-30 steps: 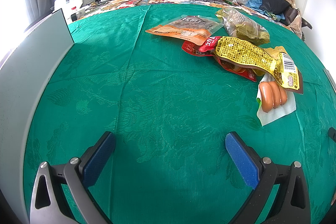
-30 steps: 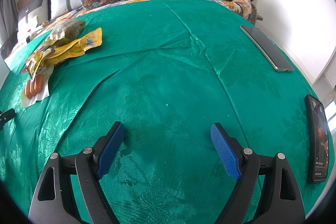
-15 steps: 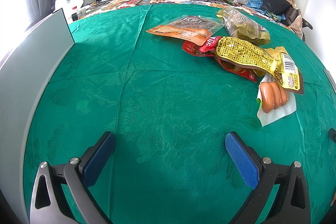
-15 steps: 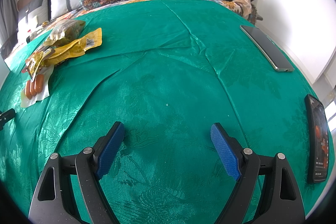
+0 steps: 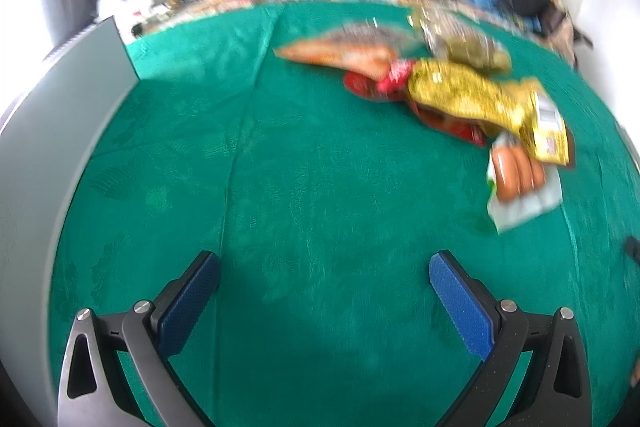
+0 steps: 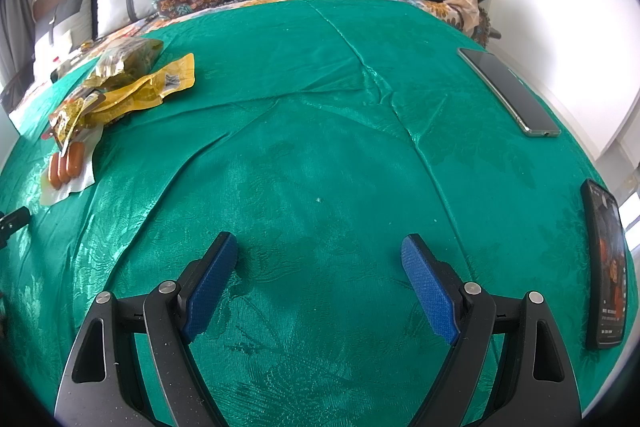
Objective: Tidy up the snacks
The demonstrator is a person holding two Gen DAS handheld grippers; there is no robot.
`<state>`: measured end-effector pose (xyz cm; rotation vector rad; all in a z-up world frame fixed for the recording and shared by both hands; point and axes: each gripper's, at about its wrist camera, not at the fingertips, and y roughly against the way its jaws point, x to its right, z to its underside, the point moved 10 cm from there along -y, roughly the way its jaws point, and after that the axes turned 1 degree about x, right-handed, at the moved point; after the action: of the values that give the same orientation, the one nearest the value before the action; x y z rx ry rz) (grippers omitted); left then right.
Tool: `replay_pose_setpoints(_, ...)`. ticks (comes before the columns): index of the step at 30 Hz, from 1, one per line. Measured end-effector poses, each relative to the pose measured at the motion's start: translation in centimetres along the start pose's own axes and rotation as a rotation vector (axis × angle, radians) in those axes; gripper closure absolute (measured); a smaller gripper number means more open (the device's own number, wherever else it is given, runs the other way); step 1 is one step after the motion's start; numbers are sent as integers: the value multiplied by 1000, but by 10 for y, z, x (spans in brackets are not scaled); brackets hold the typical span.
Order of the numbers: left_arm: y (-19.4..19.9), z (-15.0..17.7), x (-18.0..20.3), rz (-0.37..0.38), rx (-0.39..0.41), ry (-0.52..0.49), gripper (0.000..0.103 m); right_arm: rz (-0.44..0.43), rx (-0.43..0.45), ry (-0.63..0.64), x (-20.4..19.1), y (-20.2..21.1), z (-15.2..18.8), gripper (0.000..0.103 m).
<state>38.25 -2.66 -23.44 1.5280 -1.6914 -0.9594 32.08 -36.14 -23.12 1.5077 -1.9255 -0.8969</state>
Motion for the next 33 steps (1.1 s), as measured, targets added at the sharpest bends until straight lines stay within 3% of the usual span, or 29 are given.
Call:
replay_pose_setpoints(2, 6, -11, -10, -40, -62, 21, 3, -2, 0, -1, 0, 0, 0, 17)
replay_pose_setpoints(5, 26, -66, -8, 48, 22, -10, 4, -2, 0, -1, 0, 0, 0, 17)
replay_pose_setpoints(7, 29, -111, 1, 97, 39, -86, 3, -1, 0, 0, 0, 0, 0, 17)
replay_pose_setpoints(11, -8, -169, 18, 54, -18, -267, 3, -2, 0, -1, 0, 0, 0, 17)
replay_pose_setpoints(14, -49, -188, 26, 86, -117, -295, 7, -2, 0, -1, 0, 1, 0, 17)
replay_pose_setpoints(17, -75, -194, 44, 152, -161, -346, 12, -2, 0, -1, 0, 1, 0, 17)
replay_pose_setpoints(19, -91, -202, 45, 96, -154, -398, 11, -3, 0, -1, 0, 1, 0, 16)
replay_pose_setpoints(20, -100, -204, 44, 79, -166, -399, 6, -4, 0, -1, 0, 1, 0, 16)
replay_pose_setpoints(22, -117, -207, 37, 65, -198, -357, 0, -3, 1, -1, 0, 1, 0, 16)
replay_pose_setpoints(24, -121, -213, 34, 117, -187, -267, 0, -3, 1, -1, 0, 1, 0, 16)
replay_pose_setpoints(25, -120, -213, 30, 132, -171, -233, 5, -3, 1, -1, 0, 1, 0, 16)
replay_pose_setpoints(26, -117, -212, 28, 124, -134, -227, 23, -3, 0, 0, 0, 1, 0, 16)
replay_pose_setpoints(28, -101, -204, 21, 106, -90, -214, 46, -3, 1, 0, 0, 1, 0, 16)
replay_pose_setpoints(33, -61, -140, -3, 9, -101, -229, 53, -3, 1, -1, 0, 1, 0, 16)
